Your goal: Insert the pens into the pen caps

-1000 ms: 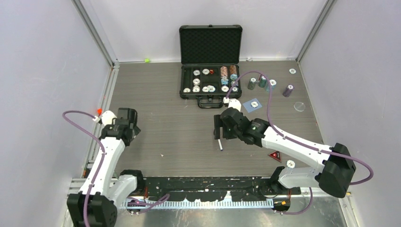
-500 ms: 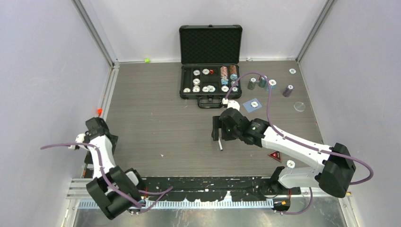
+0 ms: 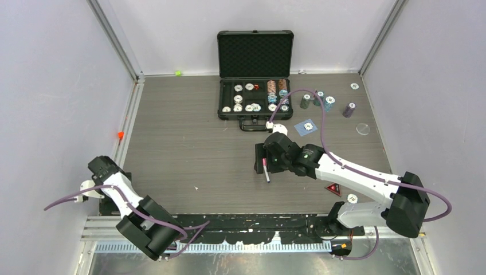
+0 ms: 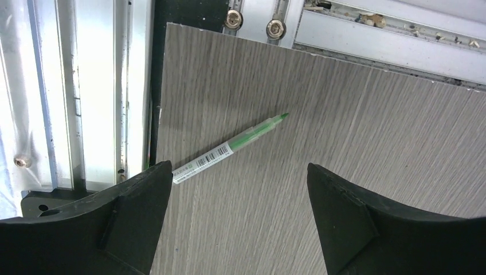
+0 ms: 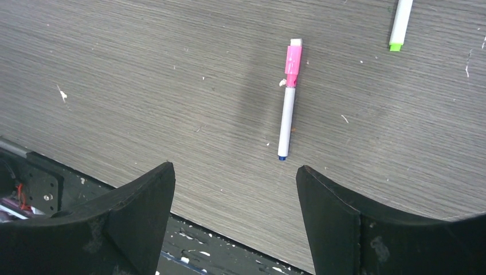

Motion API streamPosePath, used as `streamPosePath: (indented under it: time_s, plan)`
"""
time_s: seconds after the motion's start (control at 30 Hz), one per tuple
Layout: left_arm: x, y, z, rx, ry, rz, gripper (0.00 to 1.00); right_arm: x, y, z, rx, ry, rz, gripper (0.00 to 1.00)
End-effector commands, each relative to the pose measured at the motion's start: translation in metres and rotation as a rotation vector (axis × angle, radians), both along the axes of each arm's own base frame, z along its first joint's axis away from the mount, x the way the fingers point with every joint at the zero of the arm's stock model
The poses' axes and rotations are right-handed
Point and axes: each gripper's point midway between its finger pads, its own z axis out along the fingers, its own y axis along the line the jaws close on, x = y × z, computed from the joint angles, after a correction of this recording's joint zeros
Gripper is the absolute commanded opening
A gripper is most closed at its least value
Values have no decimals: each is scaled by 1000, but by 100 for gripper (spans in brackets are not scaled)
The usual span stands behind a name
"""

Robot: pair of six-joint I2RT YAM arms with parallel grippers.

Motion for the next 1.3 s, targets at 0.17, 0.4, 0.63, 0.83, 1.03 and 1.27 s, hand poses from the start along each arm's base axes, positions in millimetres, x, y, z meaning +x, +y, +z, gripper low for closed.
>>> streamPosePath:
  time_s: [0.17,0.4,0.63,0.83,1.03,1.27]
  plan:
    - [1,10,-10,41,-56,92,89,-8,-10,18,42,-27,-12,82]
    - [1,9,-32,22,-36,83,81,-11,-22,16,23,-46,-22,82]
    - [17,6,-47,-31,-78,14,55,-9,-27,21,27,-76,-37,82]
    - [32,1,-47,-40,-159,-41,28,-6,-28,25,29,-94,-47,82]
    - [35,-3,-51,-67,-166,-74,12,-6,-31,24,27,-103,-52,82]
    - [51,-12,-50,-90,-214,-148,16,-6,-35,22,19,-111,-57,82]
